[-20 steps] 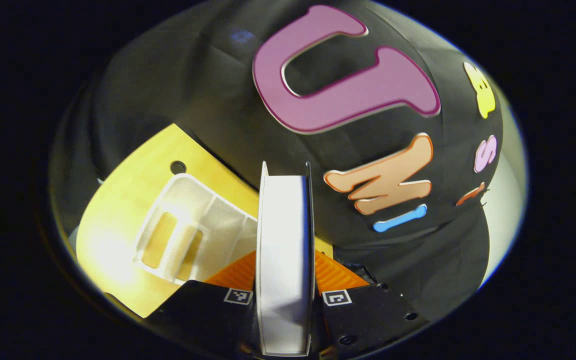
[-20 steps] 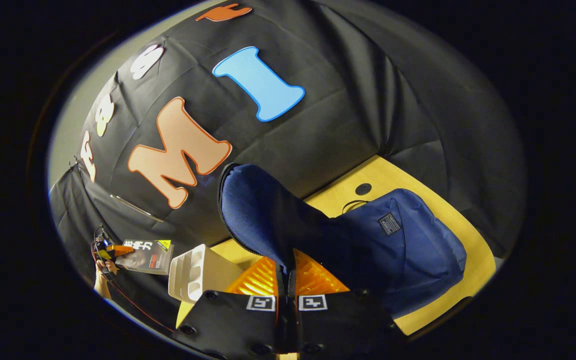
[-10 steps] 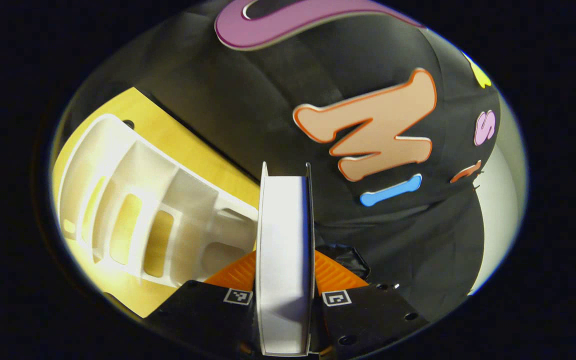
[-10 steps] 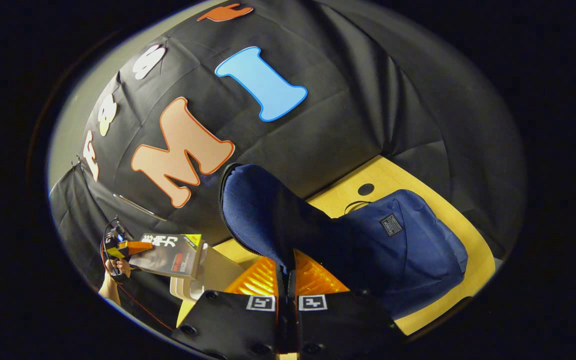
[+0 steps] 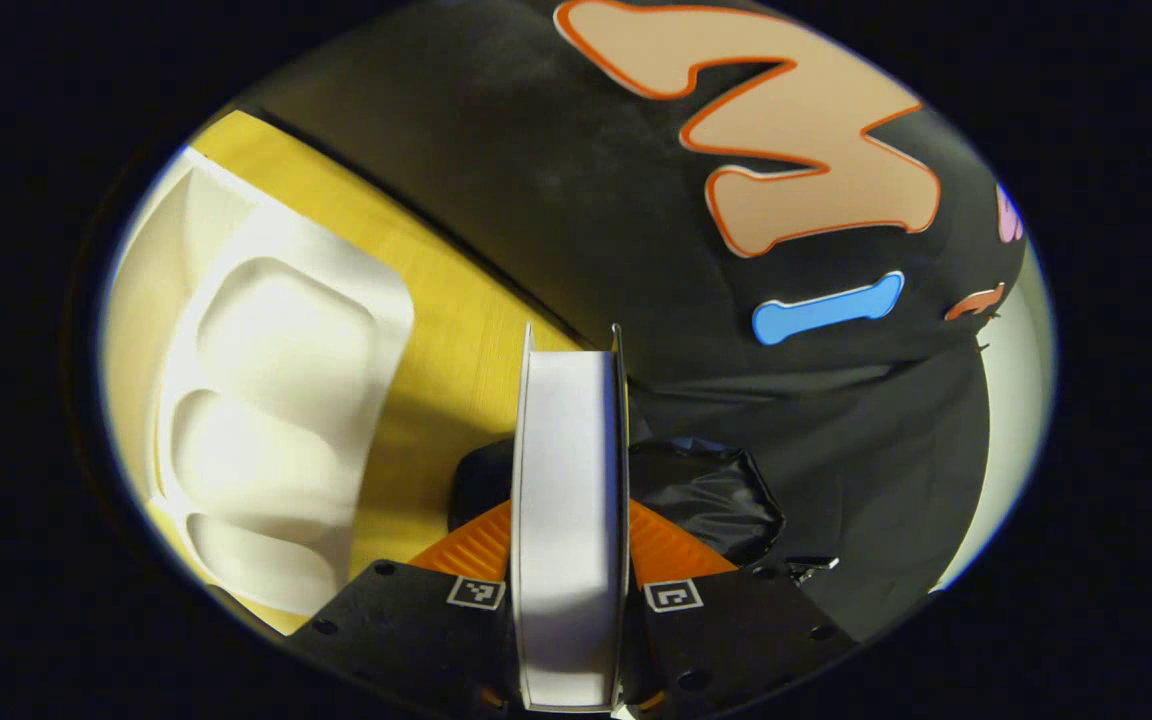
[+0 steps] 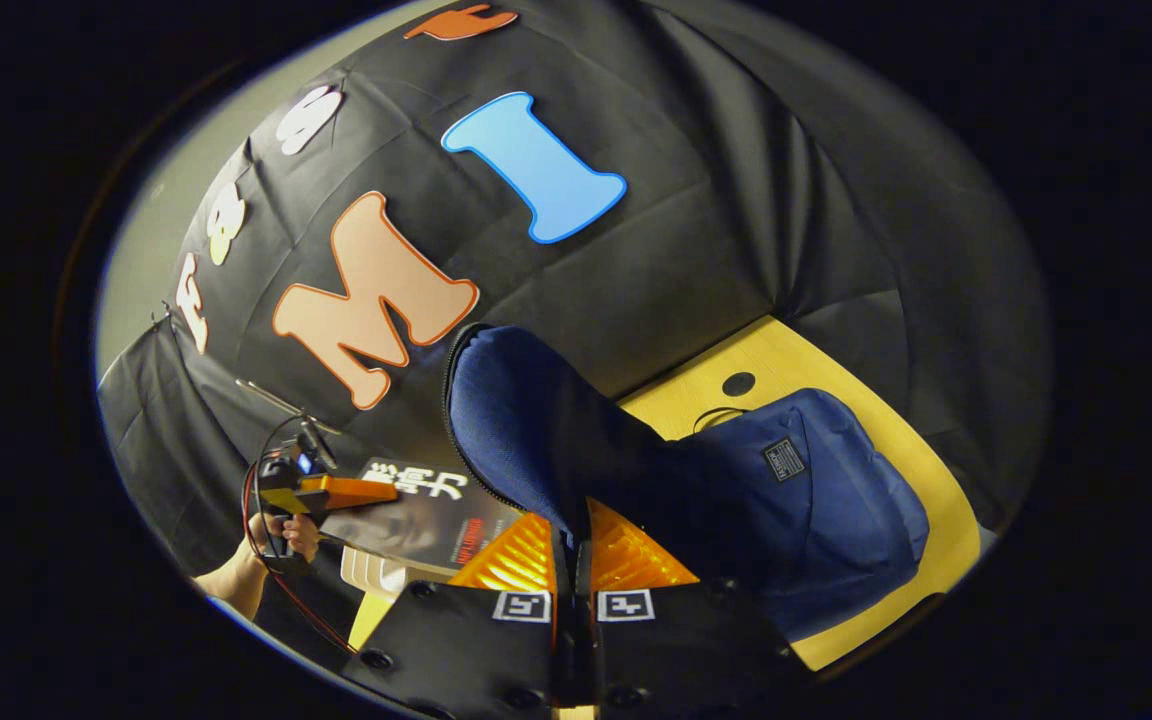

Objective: Open the schoolbag, grab two books from the bookshelf and put them into the schoolbag.

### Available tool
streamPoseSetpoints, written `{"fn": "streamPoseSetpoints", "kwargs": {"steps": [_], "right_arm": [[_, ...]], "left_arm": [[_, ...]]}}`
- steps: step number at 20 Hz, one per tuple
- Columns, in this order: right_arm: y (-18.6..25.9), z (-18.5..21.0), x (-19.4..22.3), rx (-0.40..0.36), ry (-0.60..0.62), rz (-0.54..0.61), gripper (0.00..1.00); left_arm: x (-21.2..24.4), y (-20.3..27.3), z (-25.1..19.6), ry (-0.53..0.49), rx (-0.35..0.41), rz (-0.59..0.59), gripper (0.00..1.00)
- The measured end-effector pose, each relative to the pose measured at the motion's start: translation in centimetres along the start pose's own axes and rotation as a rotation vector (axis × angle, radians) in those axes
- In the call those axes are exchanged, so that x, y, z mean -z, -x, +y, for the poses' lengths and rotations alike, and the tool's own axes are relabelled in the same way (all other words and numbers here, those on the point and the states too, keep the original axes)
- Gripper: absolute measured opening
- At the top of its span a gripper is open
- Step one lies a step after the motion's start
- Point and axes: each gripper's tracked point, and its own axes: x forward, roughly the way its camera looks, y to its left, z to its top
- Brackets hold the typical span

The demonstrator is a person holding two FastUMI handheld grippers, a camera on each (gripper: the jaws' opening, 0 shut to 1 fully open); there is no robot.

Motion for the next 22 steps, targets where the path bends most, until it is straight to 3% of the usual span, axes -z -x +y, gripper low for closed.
{"fn": "streamPoseSetpoints", "kwargs": {"steps": [8, 13, 18, 22], "right_arm": [[0.4, -0.1, -0.5, -0.034, 0.005, 0.009, 0.05], [0.7, -0.3, -1.1, -0.043, 0.005, 0.006, 0.05], [0.4, 0.0, -0.9, -0.057, -0.002, -0.002, 0.04], [0.0, 0.3, -0.7, -0.059, -0.004, 0.001, 0.04]], "left_arm": [[7.6, -10.7, -0.8, 0.049, -0.027, 0.107, 0.38], [10.4, -15.5, -2.7, 0.148, 0.018, 0.110, 0.37], [13.0, -18.8, -2.7, 0.212, 0.048, 0.097, 0.36], [14.0, -19.8, -1.7, 0.343, 0.086, 0.105, 0.35]]}}
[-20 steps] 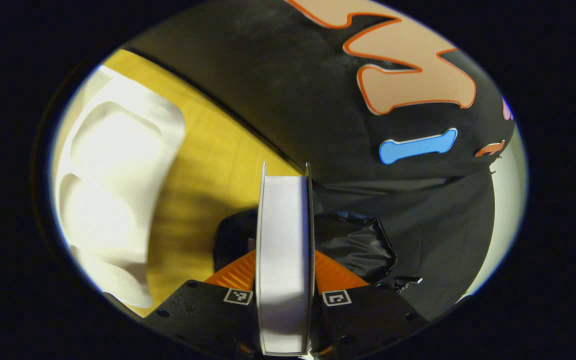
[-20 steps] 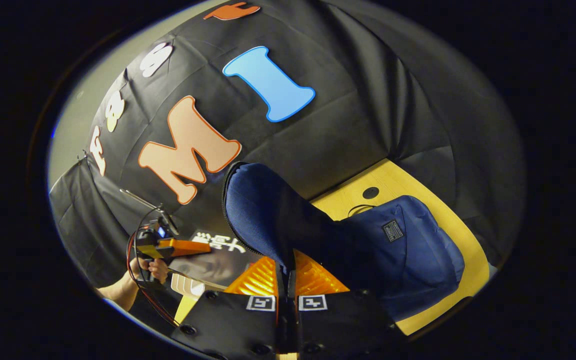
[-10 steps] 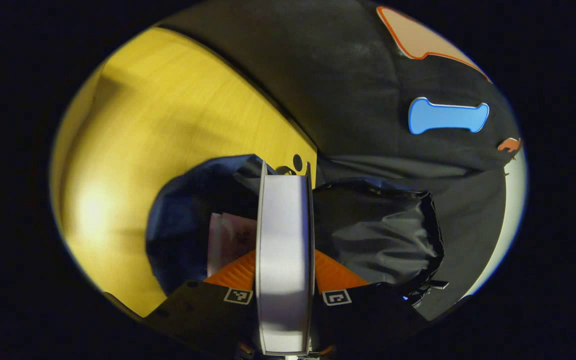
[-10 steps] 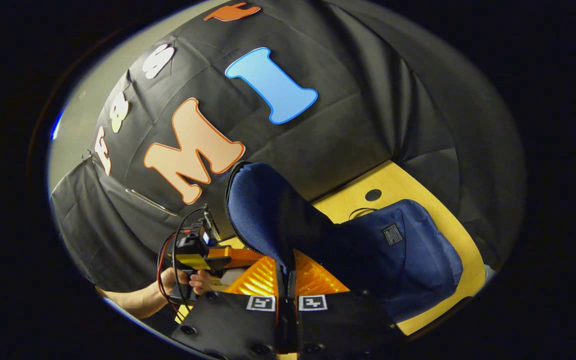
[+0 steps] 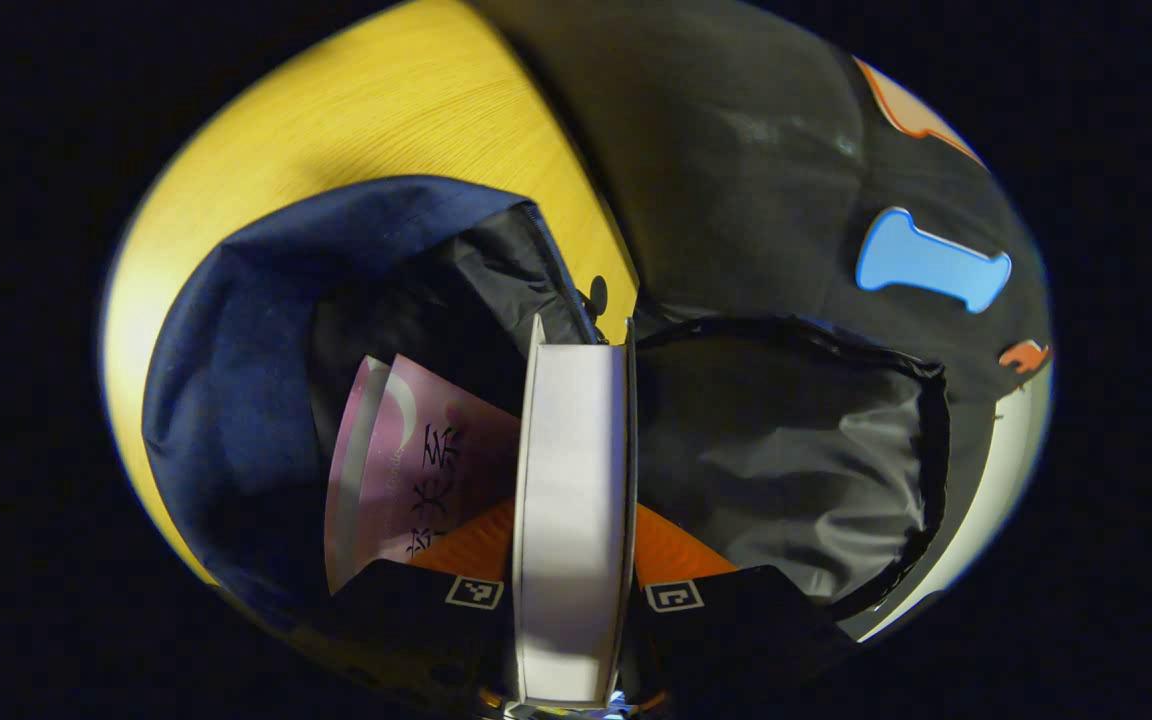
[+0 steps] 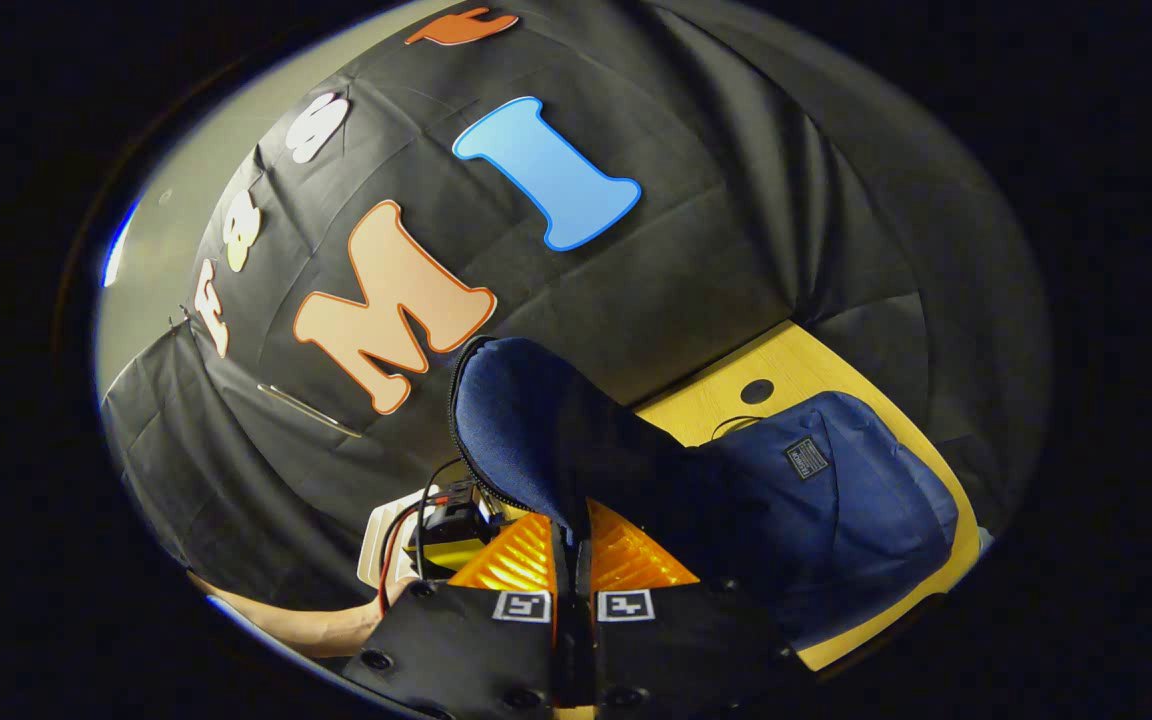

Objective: Open the schoolbag, grab two books from the bookshelf and put them into the schoolbag.

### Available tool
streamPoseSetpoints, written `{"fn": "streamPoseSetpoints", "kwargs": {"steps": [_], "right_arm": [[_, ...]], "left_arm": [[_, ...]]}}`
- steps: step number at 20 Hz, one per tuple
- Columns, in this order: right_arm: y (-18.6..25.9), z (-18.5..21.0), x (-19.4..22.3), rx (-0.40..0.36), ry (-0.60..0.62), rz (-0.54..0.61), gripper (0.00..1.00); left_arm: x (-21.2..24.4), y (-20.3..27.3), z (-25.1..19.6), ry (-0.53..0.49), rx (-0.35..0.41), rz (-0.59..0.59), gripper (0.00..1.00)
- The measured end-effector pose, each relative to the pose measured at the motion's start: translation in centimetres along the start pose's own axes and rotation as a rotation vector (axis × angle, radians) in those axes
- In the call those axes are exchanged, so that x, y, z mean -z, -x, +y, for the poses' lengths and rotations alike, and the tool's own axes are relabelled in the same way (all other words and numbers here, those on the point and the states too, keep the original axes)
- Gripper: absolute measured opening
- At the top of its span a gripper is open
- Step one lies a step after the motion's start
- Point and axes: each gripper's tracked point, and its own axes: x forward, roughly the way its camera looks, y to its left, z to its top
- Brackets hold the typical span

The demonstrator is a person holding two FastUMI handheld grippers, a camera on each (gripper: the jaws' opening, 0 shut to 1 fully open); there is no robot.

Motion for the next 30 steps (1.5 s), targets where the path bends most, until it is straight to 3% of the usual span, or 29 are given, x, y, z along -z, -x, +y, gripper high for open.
{"fn": "streamPoseSetpoints", "kwargs": {"steps": [4, 5, 8, 10, 12, 13, 15, 17, 18, 19, 20, 23, 24, 28, 30], "right_arm": [[-0.2, 0.0, 0.4, 0.007, -0.004, 0.008, 0.05], [-0.2, 0.0, 0.6, 0.008, -0.008, 0.006, 0.04], [-0.1, -0.1, 0.7, 0.018, 0.001, 0.008, 0.02], [0.0, -0.1, 0.6, 0.020, 0.003, 0.009, 0.02], [-0.1, -0.2, 0.8, 0.030, 0.011, 0.009, 0.02], [-0.1, -0.1, 0.8, 0.029, 0.009, 0.010, 0.02], [-0.1, -0.2, 0.9, 0.035, 0.008, 0.008, 0.03], [0.0, -0.3, 0.9, 0.046, 0.013, 0.006, 0.03], [0.0, -0.3, 1.0, 0.052, 0.015, 0.006, 0.03], [-0.1, -0.4, 1.2, 0.059, 0.019, 0.008, 0.02], [-0.1, -0.5, 1.5, 0.068, 0.022, 0.012, 0.02], [-0.4, -0.2, 2.4, 0.075, 0.022, 0.021, 0.05], [-0.1, -0.1, 2.7, 0.081, 0.026, 0.021, 0.04], [-0.7, 0.2, 3.5, 0.100, 0.056, 0.032, 0.04], [-1.0, 0.5, 3.9, 0.112, 0.080, 0.038, 0.04]], "left_arm": [[-0.1, -0.4, 0.6, 0.051, -0.020, 0.019, 0.41], [-0.1, -0.5, 0.5, 0.040, -0.025, 0.025, 0.47], [0.0, -0.4, 0.5, -0.037, -0.077, 0.048, 0.48], [0.0, -0.1, 0.3, -0.118, -0.121, 0.055, 0.54], [-0.4, 0.8, 1.3, -0.266, -0.242, 0.054, 0.55], [-0.4, 1.3, 1.4, -0.348, -0.275, 0.070, 0.67], [-1.1, 2.0, 1.6, -0.478, -0.353, 0.062, 0.78], [-1.6, 3.3, 1.6, -0.585, -0.432, 0.035, 0.79], [-2.4, 4.1, 1.6, -0.650, -0.482, 0.009, 0.80], [-3.1, 4.8, 1.0, -0.730, -0.530, -0.026, 0.87], [-3.5, 5.2, 0.4, -0.809, -0.562, -0.064, 0.85], [-5.9, 8.2, -0.7, -0.999, -0.627, -0.196, 0.98], [-6.7, 10.2, -1.5, -1.050, -0.644, -0.248, 0.98], [-9.7, 18.6, -6.2, -1.198, -0.643, -0.451, 0.97], [-10.4, 22.5, -9.6, -1.281, -0.601, -0.603, 0.97]]}}
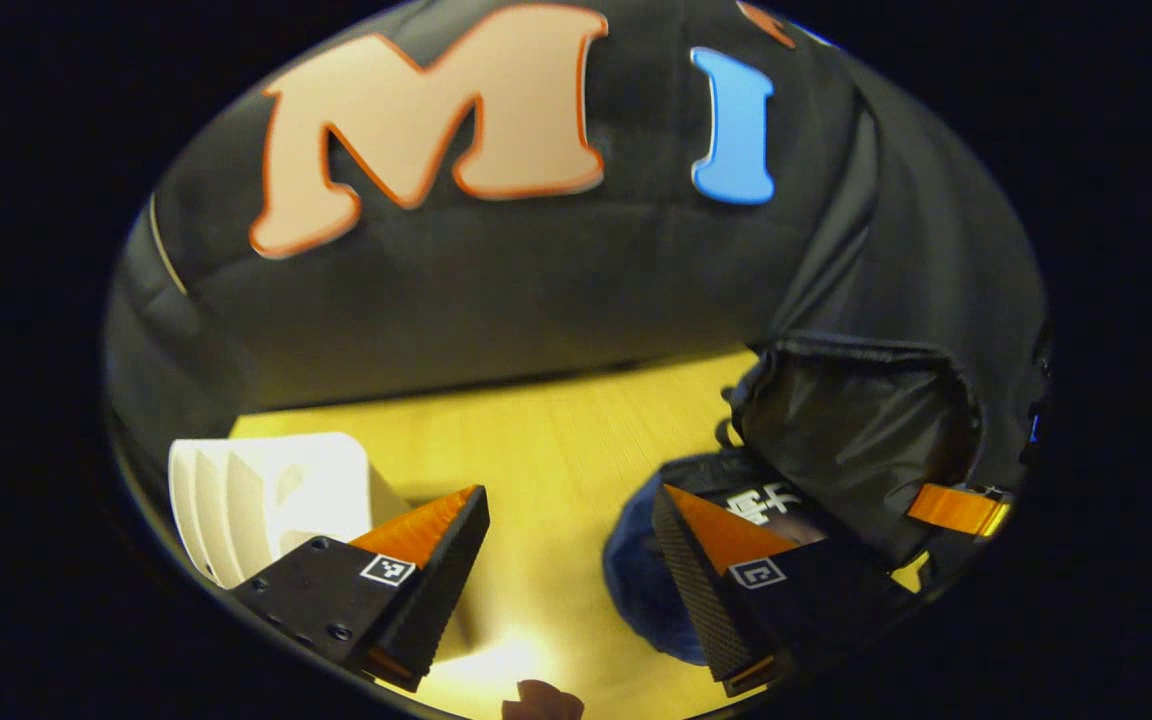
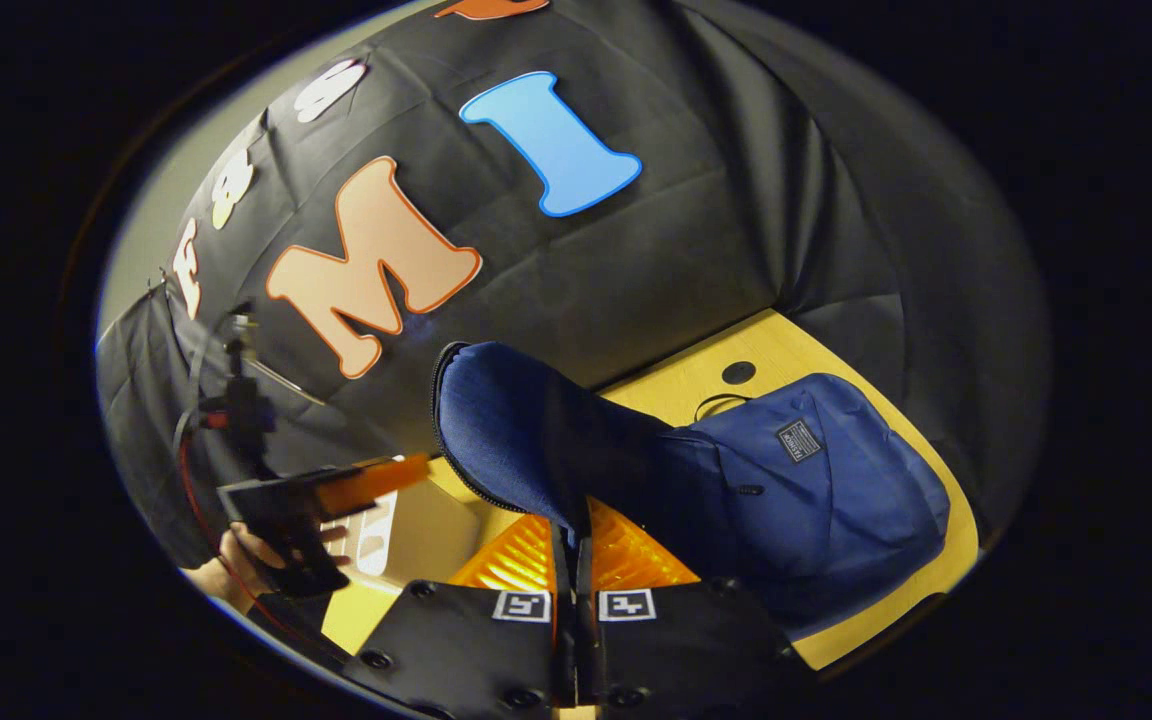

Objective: Open the schoolbag, grab two books from the bookshelf and put them into the schoolbag.

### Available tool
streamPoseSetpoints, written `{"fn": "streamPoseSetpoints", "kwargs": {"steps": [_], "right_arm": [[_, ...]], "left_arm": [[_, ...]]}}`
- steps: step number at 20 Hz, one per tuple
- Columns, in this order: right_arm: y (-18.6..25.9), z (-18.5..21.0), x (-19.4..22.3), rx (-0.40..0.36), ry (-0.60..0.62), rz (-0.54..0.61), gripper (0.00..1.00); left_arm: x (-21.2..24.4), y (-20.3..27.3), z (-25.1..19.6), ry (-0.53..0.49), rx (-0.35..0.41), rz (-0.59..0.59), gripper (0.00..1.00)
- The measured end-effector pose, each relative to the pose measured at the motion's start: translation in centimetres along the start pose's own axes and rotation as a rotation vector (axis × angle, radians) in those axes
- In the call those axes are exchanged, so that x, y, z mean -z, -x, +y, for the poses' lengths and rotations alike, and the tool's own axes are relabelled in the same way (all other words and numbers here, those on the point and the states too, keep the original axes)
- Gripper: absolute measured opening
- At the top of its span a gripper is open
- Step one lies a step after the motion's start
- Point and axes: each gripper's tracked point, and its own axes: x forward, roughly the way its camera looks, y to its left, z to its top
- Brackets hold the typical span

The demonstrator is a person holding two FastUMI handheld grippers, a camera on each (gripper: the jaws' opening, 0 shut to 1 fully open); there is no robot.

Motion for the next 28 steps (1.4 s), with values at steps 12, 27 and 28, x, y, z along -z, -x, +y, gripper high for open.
{"fn": "streamPoseSetpoints", "kwargs": {"steps": [12, 27, 28], "right_arm": [[-1.0, 2.6, 5.3, 0.066, 0.153, 0.121, 0.19], [2.2, 13.8, -3.8, 0.012, 0.311, -0.138, 1.00], [2.6, 14.9, -4.9, -0.003, 0.309, -0.167, 1.00]], "left_arm": [[-8.5, 15.2, 10.2, 0.011, -0.167, -0.442, 0.95], [-9.6, 20.0, 16.4, 0.061, -0.220, -0.464, 0.95], [-9.7, 20.1, 16.4, 0.075, -0.208, -0.464, 0.95]]}}
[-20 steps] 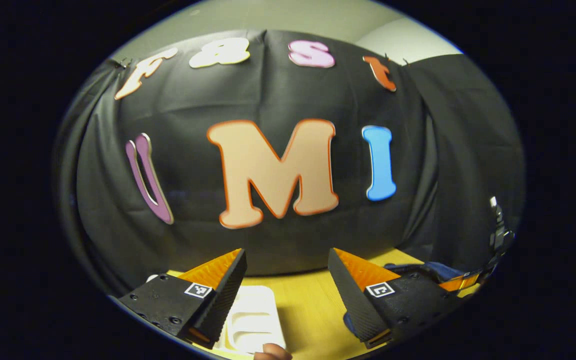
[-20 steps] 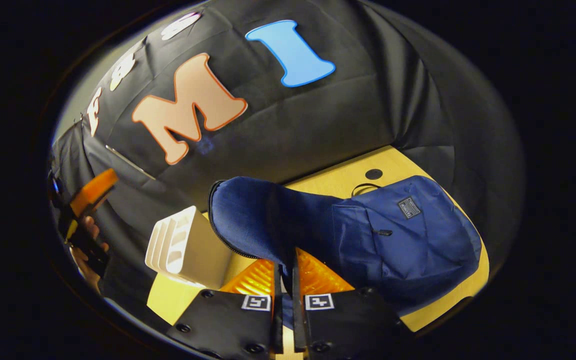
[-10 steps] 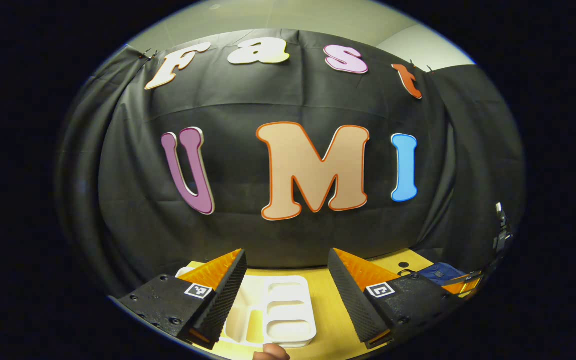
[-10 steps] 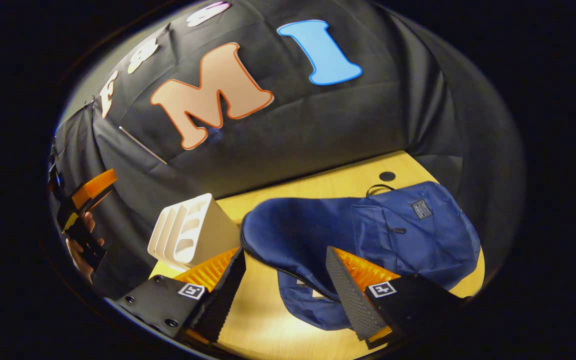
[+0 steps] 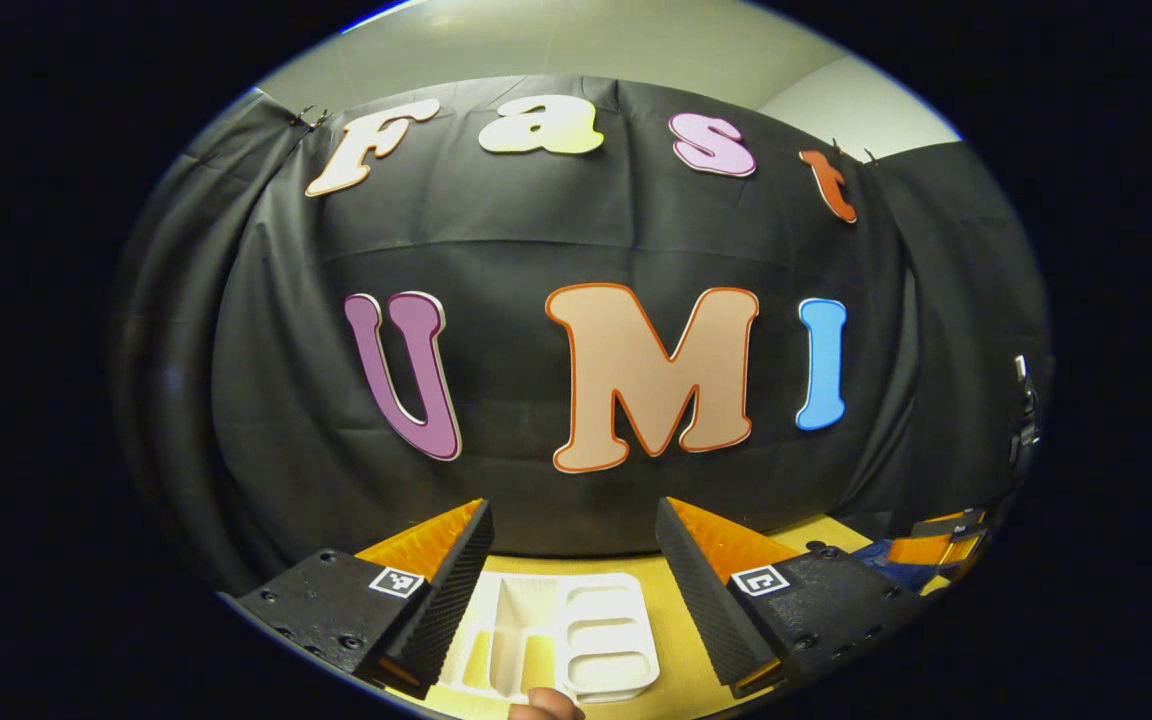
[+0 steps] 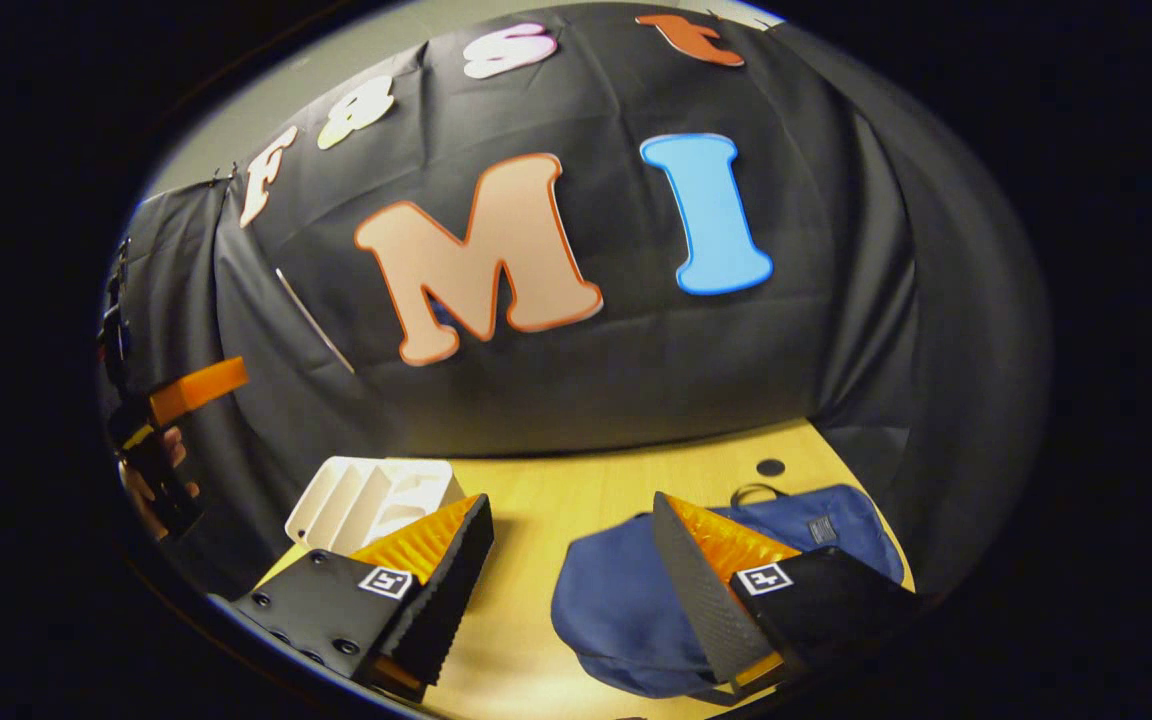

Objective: Open the schoolbag, grab two books from the bookshelf and put them into the schoolbag.

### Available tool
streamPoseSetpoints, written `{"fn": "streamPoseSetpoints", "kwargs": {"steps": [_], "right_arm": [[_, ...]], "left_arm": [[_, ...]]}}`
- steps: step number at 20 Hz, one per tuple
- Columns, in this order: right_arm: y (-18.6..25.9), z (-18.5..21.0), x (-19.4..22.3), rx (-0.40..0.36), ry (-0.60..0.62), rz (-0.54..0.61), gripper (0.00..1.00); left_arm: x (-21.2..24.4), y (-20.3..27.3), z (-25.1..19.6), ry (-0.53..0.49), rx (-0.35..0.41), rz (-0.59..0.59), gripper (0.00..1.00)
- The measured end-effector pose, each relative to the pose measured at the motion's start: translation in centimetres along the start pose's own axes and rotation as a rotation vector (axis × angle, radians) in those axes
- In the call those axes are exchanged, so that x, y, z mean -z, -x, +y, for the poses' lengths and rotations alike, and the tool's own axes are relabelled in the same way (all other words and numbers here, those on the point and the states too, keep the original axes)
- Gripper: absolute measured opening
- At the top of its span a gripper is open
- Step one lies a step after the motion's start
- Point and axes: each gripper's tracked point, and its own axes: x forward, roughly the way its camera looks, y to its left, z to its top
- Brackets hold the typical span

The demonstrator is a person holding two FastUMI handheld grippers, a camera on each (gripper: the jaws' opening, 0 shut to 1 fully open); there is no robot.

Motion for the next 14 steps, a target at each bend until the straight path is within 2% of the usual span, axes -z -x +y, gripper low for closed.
{"fn": "streamPoseSetpoints", "kwargs": {"steps": [2, 7, 14], "right_arm": [[0.7, 1.0, -2.8, -0.008, -0.001, -0.065, 1.00], [2.4, 1.9, -7.6, 0.004, 0.025, -0.181, 1.00], [3.5, 2.3, -10.4, 0.018, 0.027, -0.261, 1.00]], "left_arm": [[-0.3, 0.3, 0.0, 0.030, 0.008, 0.001, 0.95], [-0.5, 0.4, 0.7, 0.013, -0.024, 0.004, 0.95], [0.1, 0.3, 0.2, 0.021, -0.009, 0.023, 0.93]]}}
